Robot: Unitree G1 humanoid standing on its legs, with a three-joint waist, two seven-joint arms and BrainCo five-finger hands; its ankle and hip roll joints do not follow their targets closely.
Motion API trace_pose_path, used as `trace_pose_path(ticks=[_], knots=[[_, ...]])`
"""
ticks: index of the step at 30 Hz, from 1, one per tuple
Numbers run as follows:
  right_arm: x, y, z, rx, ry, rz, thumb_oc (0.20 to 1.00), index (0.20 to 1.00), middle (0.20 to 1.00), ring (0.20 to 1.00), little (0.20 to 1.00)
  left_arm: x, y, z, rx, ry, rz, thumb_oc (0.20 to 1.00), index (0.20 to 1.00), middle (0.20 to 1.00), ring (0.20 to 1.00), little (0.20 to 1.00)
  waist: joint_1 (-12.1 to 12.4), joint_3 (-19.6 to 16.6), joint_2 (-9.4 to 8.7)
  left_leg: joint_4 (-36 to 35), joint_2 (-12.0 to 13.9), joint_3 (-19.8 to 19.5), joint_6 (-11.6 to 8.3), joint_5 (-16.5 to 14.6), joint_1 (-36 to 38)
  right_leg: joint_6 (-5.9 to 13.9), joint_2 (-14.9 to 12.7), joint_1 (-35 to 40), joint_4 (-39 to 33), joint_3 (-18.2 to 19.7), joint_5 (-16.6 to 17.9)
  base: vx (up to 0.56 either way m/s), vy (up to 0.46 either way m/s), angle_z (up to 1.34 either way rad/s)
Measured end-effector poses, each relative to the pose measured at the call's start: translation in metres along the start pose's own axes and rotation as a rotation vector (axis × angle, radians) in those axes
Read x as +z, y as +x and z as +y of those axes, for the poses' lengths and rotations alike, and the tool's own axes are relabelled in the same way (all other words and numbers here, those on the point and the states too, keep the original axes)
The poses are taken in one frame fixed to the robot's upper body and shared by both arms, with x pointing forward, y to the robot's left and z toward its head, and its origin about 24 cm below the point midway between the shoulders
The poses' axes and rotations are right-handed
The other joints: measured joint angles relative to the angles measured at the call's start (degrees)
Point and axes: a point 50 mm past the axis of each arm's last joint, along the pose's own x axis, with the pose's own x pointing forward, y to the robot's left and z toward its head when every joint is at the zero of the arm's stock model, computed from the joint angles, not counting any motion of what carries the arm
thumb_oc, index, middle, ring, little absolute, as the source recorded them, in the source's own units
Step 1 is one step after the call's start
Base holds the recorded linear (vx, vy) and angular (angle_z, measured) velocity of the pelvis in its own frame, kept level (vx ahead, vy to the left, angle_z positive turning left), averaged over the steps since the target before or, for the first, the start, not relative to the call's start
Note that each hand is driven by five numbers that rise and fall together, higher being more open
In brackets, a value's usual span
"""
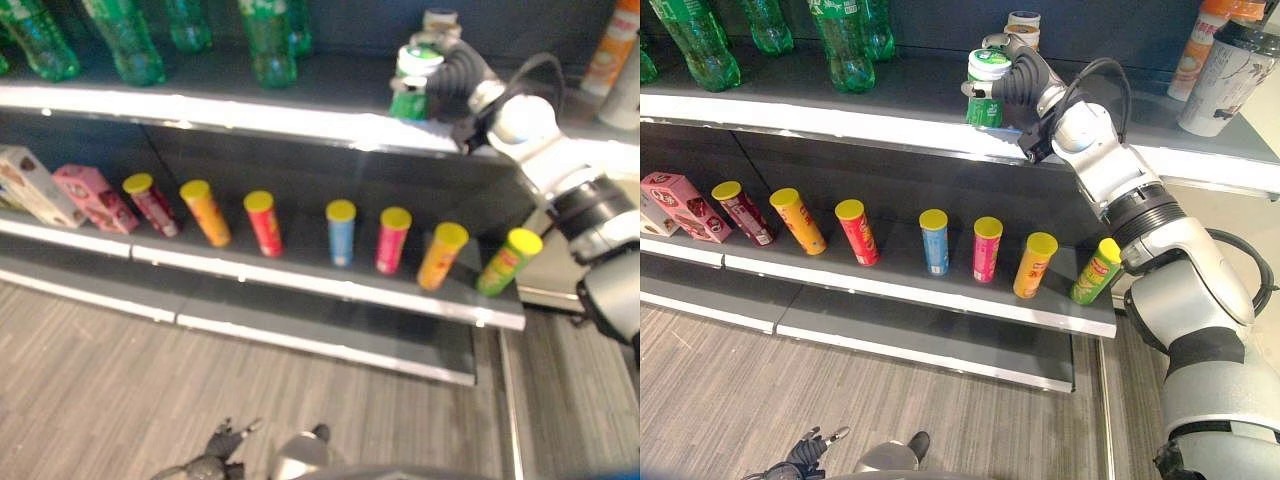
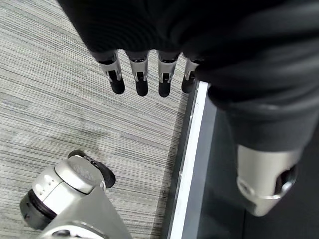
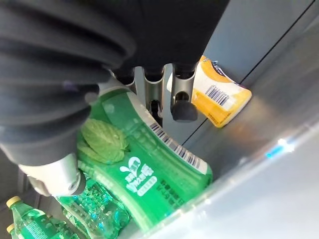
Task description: Put the goods on the table back onto the shelves and tidy them up.
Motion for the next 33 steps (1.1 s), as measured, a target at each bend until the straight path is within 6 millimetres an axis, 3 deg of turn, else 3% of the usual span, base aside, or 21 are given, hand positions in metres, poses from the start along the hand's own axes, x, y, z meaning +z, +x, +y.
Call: trace_pose_path(ticks=[33], knots=[[-0.0024, 0.0006, -0.0044, -0.013, -0.025, 0.016, 0.2, 0.2, 0.2, 0.2, 0.2, -0.0006, 0.0002, 0.0051, 0.014, 0.009, 0.006, 1.0, 1.0, 1.0, 1.0, 1.0, -1.69, 0.28, -0.64, -0.36, 0.23, 1.85, 0.0, 0.0, 0.86, -0.08, -0.03, -0.67, -0.01, 1.91, 0.11, 0.0, -0.001, -0.01]])
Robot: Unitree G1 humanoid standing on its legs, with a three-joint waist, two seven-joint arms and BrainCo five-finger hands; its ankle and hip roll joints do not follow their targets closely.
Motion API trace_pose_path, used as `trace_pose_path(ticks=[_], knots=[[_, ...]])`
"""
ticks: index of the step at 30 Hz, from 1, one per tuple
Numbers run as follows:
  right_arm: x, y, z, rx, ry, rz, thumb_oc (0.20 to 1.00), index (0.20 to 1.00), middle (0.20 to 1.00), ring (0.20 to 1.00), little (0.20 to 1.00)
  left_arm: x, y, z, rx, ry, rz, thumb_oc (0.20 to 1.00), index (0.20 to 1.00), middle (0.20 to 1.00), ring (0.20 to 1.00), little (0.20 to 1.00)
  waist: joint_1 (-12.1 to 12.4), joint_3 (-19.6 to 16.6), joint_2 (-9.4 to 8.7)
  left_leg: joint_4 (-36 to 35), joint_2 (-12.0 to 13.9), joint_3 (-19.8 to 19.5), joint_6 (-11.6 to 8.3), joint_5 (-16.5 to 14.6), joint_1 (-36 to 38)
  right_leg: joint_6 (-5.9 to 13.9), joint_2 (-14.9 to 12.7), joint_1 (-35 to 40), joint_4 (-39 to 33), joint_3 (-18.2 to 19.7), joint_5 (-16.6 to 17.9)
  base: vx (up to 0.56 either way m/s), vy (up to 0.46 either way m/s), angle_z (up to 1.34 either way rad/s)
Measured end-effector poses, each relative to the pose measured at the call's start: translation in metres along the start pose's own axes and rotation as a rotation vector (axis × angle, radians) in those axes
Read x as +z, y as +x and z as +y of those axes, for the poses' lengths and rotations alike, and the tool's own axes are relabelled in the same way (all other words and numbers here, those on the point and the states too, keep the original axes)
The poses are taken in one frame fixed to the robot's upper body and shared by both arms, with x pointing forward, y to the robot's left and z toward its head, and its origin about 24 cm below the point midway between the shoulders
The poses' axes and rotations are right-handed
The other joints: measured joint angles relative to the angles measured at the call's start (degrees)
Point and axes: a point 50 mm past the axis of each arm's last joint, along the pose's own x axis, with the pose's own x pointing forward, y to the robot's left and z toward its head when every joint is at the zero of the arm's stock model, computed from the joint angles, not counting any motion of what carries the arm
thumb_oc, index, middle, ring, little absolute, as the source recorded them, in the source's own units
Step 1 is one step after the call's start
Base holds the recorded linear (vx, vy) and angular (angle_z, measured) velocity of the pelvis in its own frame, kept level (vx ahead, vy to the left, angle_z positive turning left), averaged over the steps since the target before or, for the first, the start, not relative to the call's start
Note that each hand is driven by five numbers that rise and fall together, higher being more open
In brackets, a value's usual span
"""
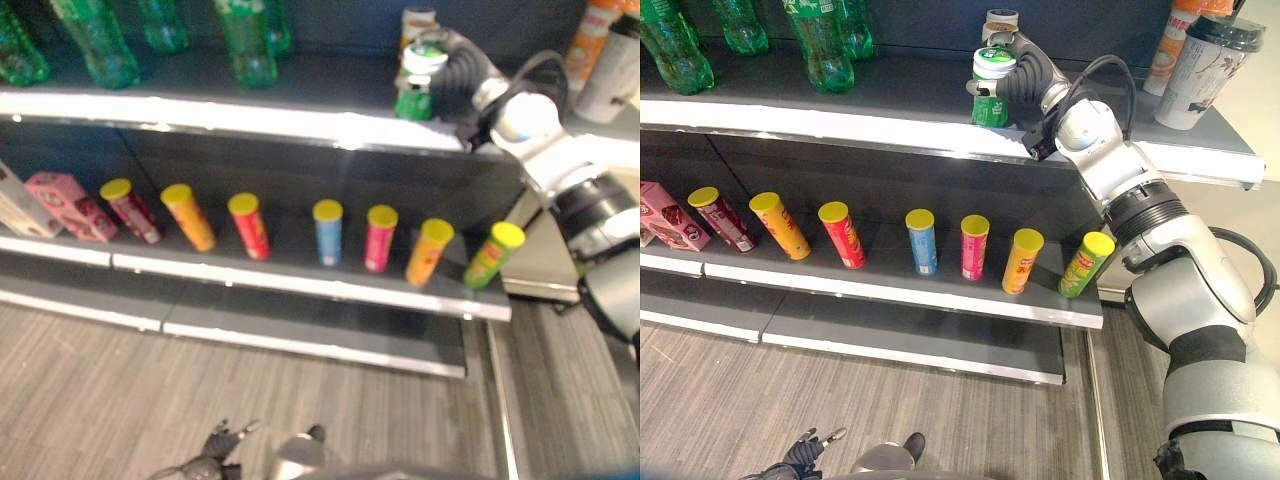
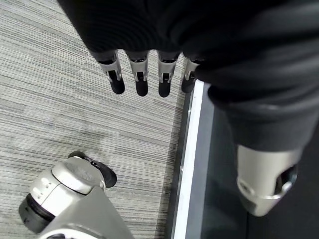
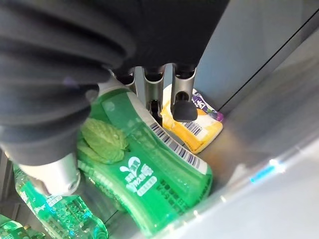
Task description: Put the goods on the table back onto the shelves and tidy them up.
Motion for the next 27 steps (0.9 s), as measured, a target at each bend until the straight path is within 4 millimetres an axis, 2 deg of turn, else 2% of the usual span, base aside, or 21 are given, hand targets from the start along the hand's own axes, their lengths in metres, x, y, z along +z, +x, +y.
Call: trace_pose_path(ticks=[2, 3, 4, 15, 18, 21, 24, 26, 27], knots=[[0.0, 0.0, 0.0, 0.0, 0.0, 0.0, 0.2, 0.2, 0.2, 0.2, 0.2, -0.001, 0.0, 0.0, 0.001, 0.001, 0.004, 1.0, 1.0, 1.0, 1.0, 1.0, 0.0, 0.0, 0.0, -0.1, 0.01, 0.1, 0.0, 0.0, 0.04, 0.01, 0.0, 0.0, -0.01, 0.08, 0.0, 0.0, 0.0, 0.0], [0.0, 0.0, 0.0, 0.0, 0.0, 0.0, 0.78, 0.78, 0.78, 0.78, 0.78, -0.001, 0.0, 0.0, 0.002, 0.001, 0.005, 1.0, 1.0, 1.0, 1.0, 1.0, 0.0, 0.0, 0.0, -0.13, 0.01, 0.14, 0.0, 0.0, 0.05, 0.01, -0.01, 0.0, -0.03, 0.1, 0.0, 0.0, 0.0, 0.0], [0.0, 0.0, 0.0, -0.001, 0.0, 0.0, 1.0, 1.0, 1.0, 1.0, 1.0, -0.001, 0.0, 0.001, 0.002, 0.001, 0.006, 1.0, 1.0, 1.0, 1.0, 1.0, 0.0, 0.0, 0.0, -0.16, 0.02, 0.14, 0.0, 0.0, 0.06, 0.01, 0.0, 0.0, -0.04, 0.09, 0.0, 0.0, 0.0, 0.0], [0.002, 0.001, -0.003, -0.022, -0.02, -0.006, 1.0, 1.0, 1.0, 1.0, 1.0, -0.002, 0.0, 0.002, 0.013, -0.003, 0.008, 1.0, 1.0, 1.0, 1.0, 1.0, -0.02, 0.01, 0.01, -0.36, 0.05, 0.41, 0.0, 0.0, 0.14, 0.02, -0.01, -0.15, -0.11, 0.32, 0.01, 0.0, 0.002, -0.01], [0.006, 0.0, -0.009, -0.058, -0.03, -0.021, 1.0, 1.0, 1.0, 1.0, 1.0, -0.001, 0.0, 0.002, 0.015, -0.003, 0.006, 1.0, 1.0, 1.0, 1.0, 1.0, -0.08, 0.07, -0.05, -0.53, 0.12, 0.94, 0.0, 0.0, 0.36, 0.04, -0.02, -0.48, -0.09, 0.98, 0.03, 0.0, 0.019, -0.09], [0.016, -0.006, -0.033, -0.147, -0.068, -0.067, 1.0, 1.0, 1.0, 1.0, 1.0, 0.002, 0.001, 0.002, 0.027, -0.006, -0.003, 1.0, 1.0, 1.0, 1.0, 1.0, -0.54, 0.31, -0.34, -0.58, 0.16, 1.4, 0.01, 0.0, 0.07, 0.01, -0.04, -1.13, -0.06, 1.55, 0.17, -0.02, 0.046, -0.09], [0.054, -0.022, -0.068, -0.307, -0.061, -0.246, 1.0, 1.0, 1.0, 1.0, 1.0, -0.004, -0.001, 0.005, 0.047, -0.009, 0.017, 1.0, 1.0, 1.0, 1.0, 1.0, -2.77, 1.06, -0.45, -0.78, 0.18, 2.74, 0.03, 0.0, 0.1, 0.04, -0.12, -2.06, -0.13, 2.92, 0.5, -0.02, 0.049, -0.2], [0.078, -0.049, -0.093, -0.428, -0.068, -0.391, 1.0, 1.0, 1.0, 1.0, 1.0, -0.002, 0.0, 0.006, 0.058, -0.02, 0.012, 1.0, 1.0, 1.0, 1.0, 1.0, -4.66, 1.31, -0.35, -1.05, 0.18, 3.25, 0.04, 0.0, 0.29, 0.14, -0.1, -2.13, -0.58, 3.33, 0.75, 0.0, 0.043, -0.15], [0.084, -0.057, -0.097, -0.453, -0.063, -0.437, 1.0, 1.0, 1.0, 1.0, 1.0, -0.003, -0.001, 0.008, 0.065, -0.031, 0.014, 1.0, 1.0, 1.0, 1.0, 1.0, -4.56, 1.34, -0.29, -1.23, 0.22, 3.6, 0.05, 0.01, 0.39, 0.1, -0.08, -2.13, -0.61, 3.49, 0.79, -0.01, 0.039, -0.25]])
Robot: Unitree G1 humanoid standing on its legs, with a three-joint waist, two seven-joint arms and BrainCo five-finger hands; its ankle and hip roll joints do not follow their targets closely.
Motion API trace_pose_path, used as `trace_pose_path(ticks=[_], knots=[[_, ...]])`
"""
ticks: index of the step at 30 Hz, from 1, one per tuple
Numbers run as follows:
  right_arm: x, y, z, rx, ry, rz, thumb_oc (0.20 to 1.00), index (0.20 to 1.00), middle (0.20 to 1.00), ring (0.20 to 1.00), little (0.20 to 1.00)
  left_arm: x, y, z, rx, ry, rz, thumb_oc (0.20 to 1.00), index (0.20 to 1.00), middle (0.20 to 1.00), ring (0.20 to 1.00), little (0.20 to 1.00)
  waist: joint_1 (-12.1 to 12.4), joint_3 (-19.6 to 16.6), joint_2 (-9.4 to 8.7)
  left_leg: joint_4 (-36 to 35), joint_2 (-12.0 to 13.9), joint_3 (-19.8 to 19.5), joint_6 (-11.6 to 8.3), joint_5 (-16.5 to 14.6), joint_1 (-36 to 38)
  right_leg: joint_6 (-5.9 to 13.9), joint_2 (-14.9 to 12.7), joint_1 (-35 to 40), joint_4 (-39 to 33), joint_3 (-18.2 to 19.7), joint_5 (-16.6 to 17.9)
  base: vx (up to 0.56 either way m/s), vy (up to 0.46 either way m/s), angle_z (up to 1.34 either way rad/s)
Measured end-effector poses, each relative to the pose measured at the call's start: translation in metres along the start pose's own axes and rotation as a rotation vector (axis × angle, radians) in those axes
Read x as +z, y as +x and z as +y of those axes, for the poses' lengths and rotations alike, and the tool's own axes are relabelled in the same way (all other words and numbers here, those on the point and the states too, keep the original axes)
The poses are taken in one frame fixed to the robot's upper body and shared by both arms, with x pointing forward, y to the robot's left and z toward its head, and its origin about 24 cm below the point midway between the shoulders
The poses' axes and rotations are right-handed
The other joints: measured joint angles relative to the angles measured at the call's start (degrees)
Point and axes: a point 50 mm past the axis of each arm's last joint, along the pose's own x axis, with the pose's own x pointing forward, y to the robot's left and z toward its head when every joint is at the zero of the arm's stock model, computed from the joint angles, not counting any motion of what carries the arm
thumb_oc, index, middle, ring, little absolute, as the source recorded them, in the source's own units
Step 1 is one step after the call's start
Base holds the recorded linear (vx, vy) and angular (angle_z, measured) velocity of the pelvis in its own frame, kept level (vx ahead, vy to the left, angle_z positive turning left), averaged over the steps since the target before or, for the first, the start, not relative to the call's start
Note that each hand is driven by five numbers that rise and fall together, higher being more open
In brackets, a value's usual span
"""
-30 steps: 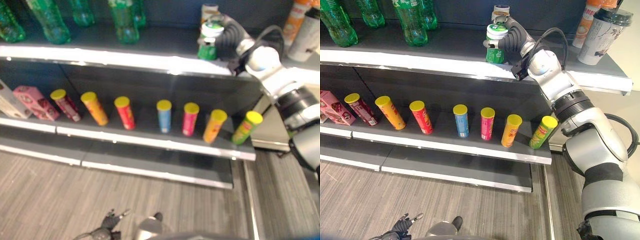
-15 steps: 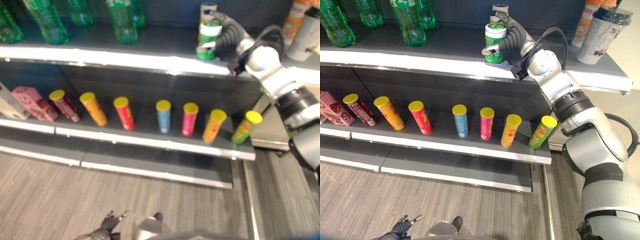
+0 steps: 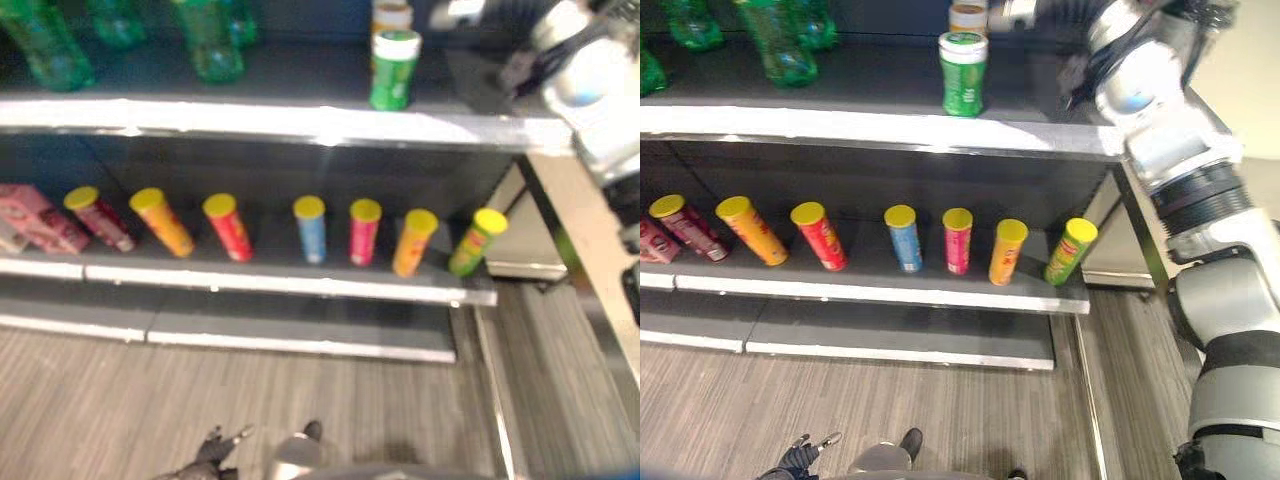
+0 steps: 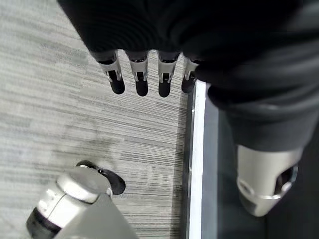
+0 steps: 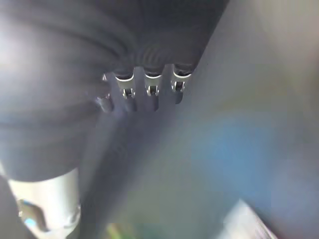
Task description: Put the goods on the table back onto the shelves and tidy them up.
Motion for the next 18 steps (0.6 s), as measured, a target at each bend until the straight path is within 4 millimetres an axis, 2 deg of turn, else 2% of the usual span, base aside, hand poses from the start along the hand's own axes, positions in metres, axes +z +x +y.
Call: trace_pose_path(ticks=[2, 3, 4, 5, 6, 7, 8, 9, 11, 12, 13, 16, 17, 18], knots=[[0.034, -0.024, -0.018, -0.077, 0.096, -0.184, 1.0, 1.0, 1.0, 1.0, 1.0, 0.002, 0.0, 0.001, 0.006, -0.008, -0.007, 1.0, 1.0, 1.0, 1.0, 1.0, -2.37, 0.14, -0.18, -0.28, 0.28, 2.52, 0.04, -0.03, 1.07, -0.12, 0.53, 0.01, -0.78, 2.15, 0.64, -0.02, 0.025, -0.42], [0.04, -0.031, -0.018, -0.079, 0.127, -0.224, 1.0, 1.0, 1.0, 1.0, 1.0, -0.001, -0.001, 0.002, 0.004, -0.007, -0.005, 1.0, 1.0, 1.0, 1.0, 1.0, -3.06, 0.18, -0.15, -0.28, 0.35, 3.12, 0.07, -0.06, 1.1, -0.15, 0.62, -0.03, -1.05, 2.68, 0.81, -0.03, 0.019, -0.45], [0.046, -0.046, -0.018, -0.061, 0.186, -0.265, 1.0, 1.0, 1.0, 1.0, 1.0, 0.003, -0.002, 0.0, -0.007, -0.008, -0.025, 1.0, 1.0, 1.0, 1.0, 1.0, -4.48, 0.23, -0.09, -0.26, 0.57, 4.55, 0.08, -0.07, 1.76, -0.26, 0.8, -0.02, -1.47, 3.83, 1.12, -0.03, 0.02, -0.42], [0.044, -0.059, -0.018, -0.053, 0.246, -0.263, 1.0, 1.0, 1.0, 1.0, 1.0, 0.006, -0.002, -0.001, -0.014, -0.008, -0.047, 1.0, 1.0, 1.0, 1.0, 1.0, -4.41, 0.24, -0.19, -0.23, 0.79, 5.49, 0.09, -0.08, 1.75, -0.35, 1.02, -0.04, -1.48, 4.45, 1.18, -0.03, 0.029, -0.38], [0.041, -0.067, -0.014, -0.037, 0.293, -0.253, 1.0, 1.0, 1.0, 1.0, 1.0, 0.009, -0.002, -0.002, -0.022, -0.006, -0.063, 1.0, 1.0, 1.0, 1.0, 1.0, -5.2, 0.22, -0.15, -0.21, 0.98, 5.83, 0.26, -0.24, 2.02, -0.39, 1.15, -0.13, -1.52, 4.86, 1.2, -0.02, 0.02, -0.33], [0.03, -0.081, -0.006, 0.01, 0.377, -0.196, 1.0, 1.0, 1.0, 1.0, 1.0, 0.015, -0.002, -0.006, -0.044, -0.006, -0.084, 1.0, 1.0, 1.0, 1.0, 1.0, -6.65, 0.37, 0.18, -0.24, 1.41, 6.97, 0.6, -0.5, 2.59, -0.48, 1.6, -0.32, -1.45, 5.71, 1.25, -0.02, 0.018, -0.36], [0.011, -0.098, 0.005, 0.056, 0.449, -0.084, 1.0, 1.0, 1.0, 1.0, 1.0, 0.021, -0.002, -0.009, -0.065, -0.004, -0.107, 1.0, 1.0, 1.0, 1.0, 1.0, -7.43, 0.61, 0.63, -0.26, 1.86, 7.44, 0.91, -0.73, 2.51, -0.76, 1.98, -0.58, -1.45, 6.48, 1.26, -0.02, 0.009, -0.35], [0.004, -0.105, 0.008, 0.067, 0.494, -0.036, 1.0, 1.0, 1.0, 1.0, 1.0, 0.024, -0.001, -0.012, -0.077, 0.001, -0.117, 1.0, 1.0, 1.0, 1.0, 1.0, -8.06, 0.62, 1.06, -0.24, 1.99, 7.93, 0.82, -0.84, 2.37, -0.88, 2.15, -1.12, -1.38, 7.03, 1.42, -0.03, 0.016, -0.35], [-0.009, -0.122, 0.021, 0.058, 0.649, 0.034, 1.0, 1.0, 1.0, 1.0, 1.0, 0.025, -0.001, -0.014, -0.087, 0.012, -0.12, 1.0, 1.0, 1.0, 1.0, 1.0, -8.43, 0.68, 1.17, -0.24, 2.51, 8.99, 0.84, -0.95, 2.27, -1.16, 2.68, -2.23, -1.28, 8.52, 1.77, -0.03, 0.024, -0.37], [-0.014, -0.138, 0.034, 0.141, 0.734, 0.107, 1.0, 1.0, 1.0, 1.0, 1.0, 0.026, -0.002, -0.016, -0.1, 0.011, -0.127, 1.0, 1.0, 1.0, 1.0, 1.0, -8.26, 0.78, 1.35, -0.18, 2.84, 10.39, 0.86, -0.89, 1.82, -1.24, 2.92, -3.33, -0.97, 9.52, 1.95, -0.02, 0.024, -0.37], [-0.016, -0.143, 0.042, 0.199, 0.758, 0.141, 1.0, 1.0, 1.0, 1.0, 1.0, 0.025, -0.002, -0.016, -0.107, 0.01, -0.128, 1.0, 1.0, 1.0, 1.0, 1.0, -8.52, 0.86, 1.29, -0.19, 2.91, 10.49, 0.88, -1.01, 1.72, -1.29, 2.97, -3.72, -0.92, 9.99, 2.0, -0.02, 0.019, -0.44], [-0.028, -0.18, 0.067, 0.392, 0.836, 0.319, 1.0, 1.0, 1.0, 1.0, 1.0, 0.024, -0.003, -0.018, -0.134, 0.024, -0.128, 1.0, 1.0, 1.0, 1.0, 1.0, -8.79, 1.37, 0.9, -0.21, 3.17, 12.91, 0.9, -0.99, 1.73, -1.26, 3.29, -5.35, -0.48, 12.23, 2.24, -0.01, 0.013, -0.33], [-0.036, -0.205, 0.074, 0.45, 0.86, 0.434, 1.0, 1.0, 1.0, 1.0, 1.0, 0.023, -0.003, -0.018, -0.144, 0.031, -0.125, 1.0, 1.0, 1.0, 1.0, 1.0, -9.12, 1.59, 0.72, -0.21, 3.26, 13.13, 0.9, -0.98, 1.65, -1.29, 3.41, -5.83, -0.5, 12.71, 2.41, 0.0, 0.019, -0.22], [-0.042, -0.222, 0.078, 0.484, 0.873, 0.52, 1.0, 1.0, 1.0, 1.0, 1.0, 0.022, -0.003, -0.019, -0.153, 0.046, -0.123, 1.0, 1.0, 1.0, 1.0, 1.0, -9.98, 1.9, 0.7, -0.23, 3.26, 13.4, 0.89, -0.99, 1.78, -1.32, 3.49, -6.05, -0.51, 13.17, 2.51, -0.01, 0.022, -0.2]])
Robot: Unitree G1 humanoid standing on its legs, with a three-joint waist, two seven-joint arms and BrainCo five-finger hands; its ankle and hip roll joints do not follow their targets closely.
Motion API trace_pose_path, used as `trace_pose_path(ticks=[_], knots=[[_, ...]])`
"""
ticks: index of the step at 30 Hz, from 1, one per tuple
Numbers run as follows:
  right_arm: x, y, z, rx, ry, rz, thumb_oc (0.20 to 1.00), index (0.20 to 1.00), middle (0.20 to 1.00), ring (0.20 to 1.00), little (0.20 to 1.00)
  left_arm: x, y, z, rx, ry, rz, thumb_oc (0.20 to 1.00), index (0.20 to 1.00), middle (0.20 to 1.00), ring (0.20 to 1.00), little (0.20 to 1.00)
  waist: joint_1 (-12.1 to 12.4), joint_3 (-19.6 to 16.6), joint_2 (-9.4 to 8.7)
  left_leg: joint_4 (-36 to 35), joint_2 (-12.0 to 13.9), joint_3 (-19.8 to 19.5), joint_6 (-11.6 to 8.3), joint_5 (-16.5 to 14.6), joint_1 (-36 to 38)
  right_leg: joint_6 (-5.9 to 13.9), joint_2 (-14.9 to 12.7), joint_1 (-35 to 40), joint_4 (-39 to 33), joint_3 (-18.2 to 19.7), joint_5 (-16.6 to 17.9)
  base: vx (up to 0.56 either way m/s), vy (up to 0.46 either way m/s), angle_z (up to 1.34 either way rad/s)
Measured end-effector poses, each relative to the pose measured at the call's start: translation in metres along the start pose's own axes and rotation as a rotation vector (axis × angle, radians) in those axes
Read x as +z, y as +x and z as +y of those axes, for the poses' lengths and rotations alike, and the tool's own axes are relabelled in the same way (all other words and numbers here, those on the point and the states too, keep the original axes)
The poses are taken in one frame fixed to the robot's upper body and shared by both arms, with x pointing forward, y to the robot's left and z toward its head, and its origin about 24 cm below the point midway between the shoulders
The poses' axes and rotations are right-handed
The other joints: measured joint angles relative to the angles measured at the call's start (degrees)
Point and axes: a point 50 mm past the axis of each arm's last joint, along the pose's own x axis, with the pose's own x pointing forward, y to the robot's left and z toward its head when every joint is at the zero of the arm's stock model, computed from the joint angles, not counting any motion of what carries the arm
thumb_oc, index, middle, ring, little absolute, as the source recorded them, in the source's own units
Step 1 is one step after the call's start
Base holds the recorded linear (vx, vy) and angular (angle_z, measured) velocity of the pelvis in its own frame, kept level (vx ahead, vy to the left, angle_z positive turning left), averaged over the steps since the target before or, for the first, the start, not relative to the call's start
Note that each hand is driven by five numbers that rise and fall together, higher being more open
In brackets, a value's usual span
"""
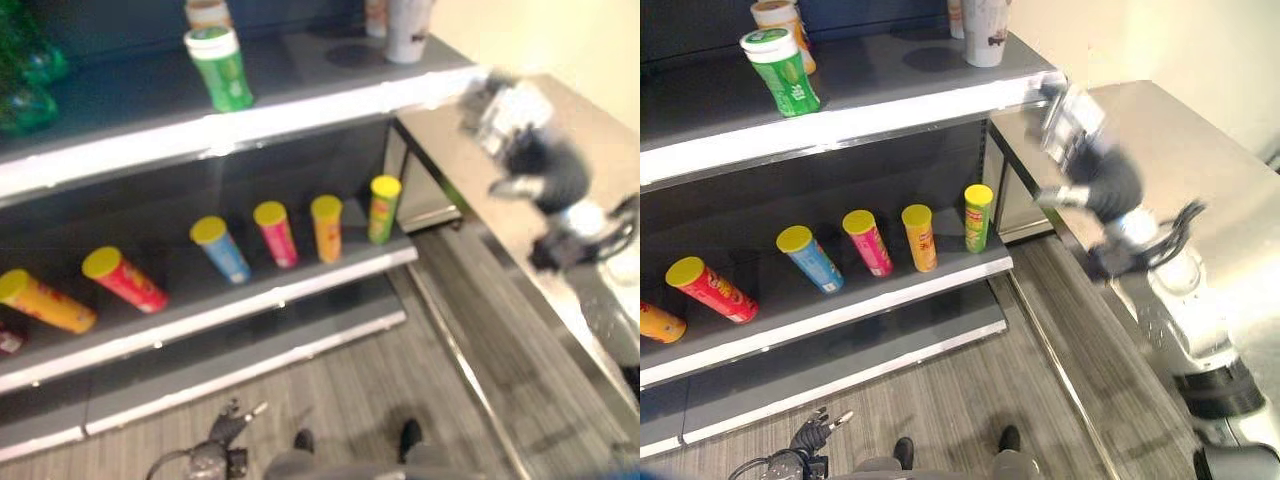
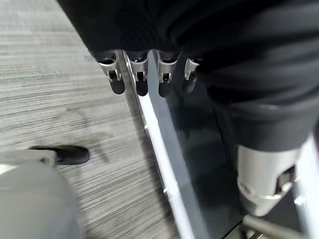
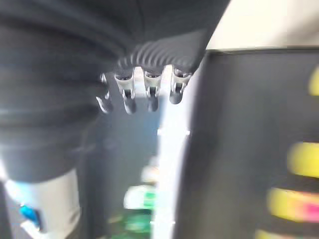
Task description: Put the goods on the table back onto the shelves and tidy them up.
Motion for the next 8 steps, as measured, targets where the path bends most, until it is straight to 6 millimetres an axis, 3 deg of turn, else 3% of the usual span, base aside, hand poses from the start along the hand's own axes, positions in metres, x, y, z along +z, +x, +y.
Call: trace_pose_path(ticks=[2, 5, 8], knots=[[-0.03, -0.028, 0.0, -0.028, 0.081, 0.136, 1.0, 1.0, 1.0, 1.0, 1.0, 0.002, 0.0, -0.001, -0.016, 0.001, -0.008, 1.0, 1.0, 1.0, 1.0, 1.0, 0.08, 0.22, 0.13, -0.01, 0.17, 1.07, -0.01, -0.04, 0.26, -0.02, 0.18, -0.12, -0.07, 0.58, 0.05, 0.0, 0.017, -0.16], [-0.101, -0.094, 0.007, -0.108, 0.186, 0.534, 1.0, 1.0, 1.0, 1.0, 1.0, 0.003, 0.001, -0.003, -0.044, 0.001, -0.012, 1.0, 1.0, 1.0, 1.0, 1.0, -1.91, 1.96, 1.03, -0.09, 0.12, 1.62, 0.03, -0.11, 0.67, 0.03, 0.2, -0.16, -0.28, 1.44, 0.39, -0.01, 0.026, -0.15], [-0.161, -0.131, 0.017, -0.243, 0.211, 0.776, 1.0, 1.0, 1.0, 1.0, 1.0, 0.006, 0.002, -0.006, -0.057, 0.003, -0.015, 1.0, 1.0, 1.0, 1.0, 1.0, -2.47, 2.28, 1.34, -0.06, 0.31, 2.59, 0.08, -0.32, 0.97, -0.06, 0.46, -0.09, -0.33, 2.26, 0.44, 0.01, 0.0, -0.17]])
